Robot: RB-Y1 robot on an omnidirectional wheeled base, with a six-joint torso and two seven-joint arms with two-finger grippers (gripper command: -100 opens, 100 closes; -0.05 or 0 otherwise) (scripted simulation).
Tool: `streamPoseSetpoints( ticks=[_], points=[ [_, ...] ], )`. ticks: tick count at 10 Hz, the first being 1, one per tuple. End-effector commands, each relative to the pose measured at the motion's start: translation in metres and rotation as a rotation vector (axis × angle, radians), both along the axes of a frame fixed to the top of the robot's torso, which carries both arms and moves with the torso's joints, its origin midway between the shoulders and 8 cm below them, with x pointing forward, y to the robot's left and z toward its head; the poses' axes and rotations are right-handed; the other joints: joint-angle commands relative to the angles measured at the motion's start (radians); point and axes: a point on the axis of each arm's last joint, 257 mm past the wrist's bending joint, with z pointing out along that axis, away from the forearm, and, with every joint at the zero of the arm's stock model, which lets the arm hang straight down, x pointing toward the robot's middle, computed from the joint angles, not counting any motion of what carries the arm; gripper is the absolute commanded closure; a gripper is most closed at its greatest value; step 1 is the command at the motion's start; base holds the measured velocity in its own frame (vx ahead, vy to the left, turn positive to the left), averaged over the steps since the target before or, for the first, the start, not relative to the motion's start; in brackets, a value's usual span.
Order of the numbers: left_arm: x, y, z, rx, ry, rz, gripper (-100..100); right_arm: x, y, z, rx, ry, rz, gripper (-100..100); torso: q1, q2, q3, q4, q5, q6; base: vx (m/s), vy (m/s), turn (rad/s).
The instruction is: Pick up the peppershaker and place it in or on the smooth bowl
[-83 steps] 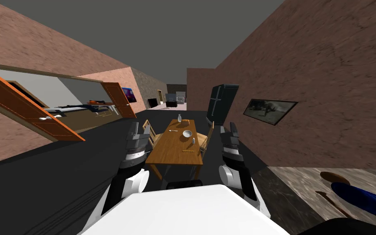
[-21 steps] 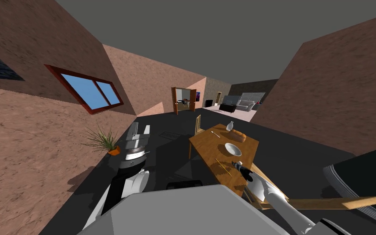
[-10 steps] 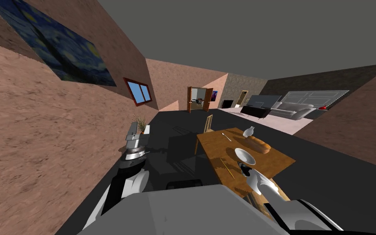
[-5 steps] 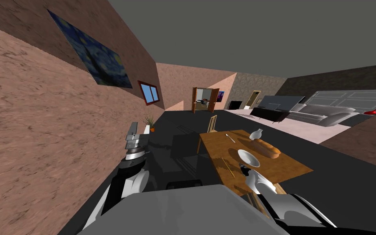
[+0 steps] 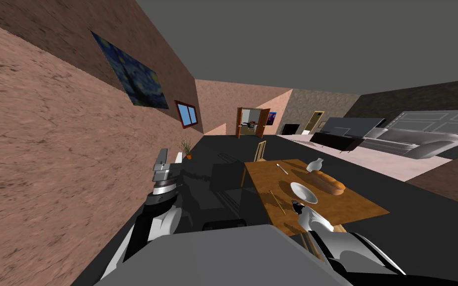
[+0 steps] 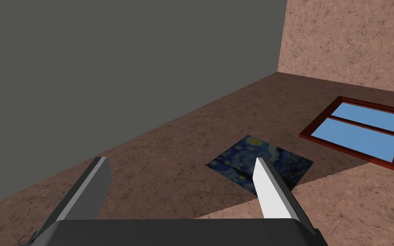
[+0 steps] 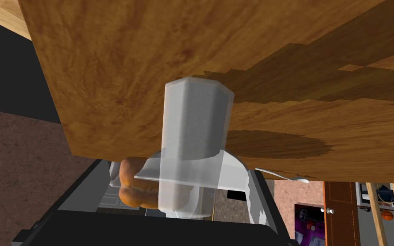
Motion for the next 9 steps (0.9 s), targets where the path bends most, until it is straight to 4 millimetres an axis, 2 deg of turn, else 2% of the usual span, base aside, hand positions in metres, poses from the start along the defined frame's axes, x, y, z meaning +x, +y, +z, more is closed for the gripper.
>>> streamPoseSetpoints(
  ticks=[1,5,6,7,9],
  points=[
    [0.000,0.000,0.000,0.000,0.000,0.000,0,0.000,0.000,0.000,0.000,0.000,0.000,100,0.000,0.000,0.000,0.000,0.000,0.000,0.000,0.000,0.000],
    [0.000,0.000,0.000,0.000,0.000,0.000,0,0.000,0.000,0.000,0.001,0.000,0.000,100,0.000,0.000,0.000,0.000,0.000,0.000,0.000,0.000,0.000],
    [0.000,0.000,0.000,0.000,0.000,0.000,0,0.000,0.000,0.000,0.000,0.000,0.000,0,0.000,0.000,0.000,0.000,0.000,0.000,0.000,0.000,0.000],
    [0.000,0.000,0.000,0.000,0.000,0.000,0,0.006,-0.002,0.005,-0.014,-0.001,0.042,100,0.000,0.000,0.000,0.000,0.000,0.000,0.113,-0.005,-0.249],
    [0.000,0.000,0.000,0.000,0.000,0.000,0,0.012,-0.001,0.010,-0.024,-0.004,0.082,100,0.000,-0.010,-0.006,-0.002,0.001,0.003,0.179,0.022,-0.314]
  ],
)
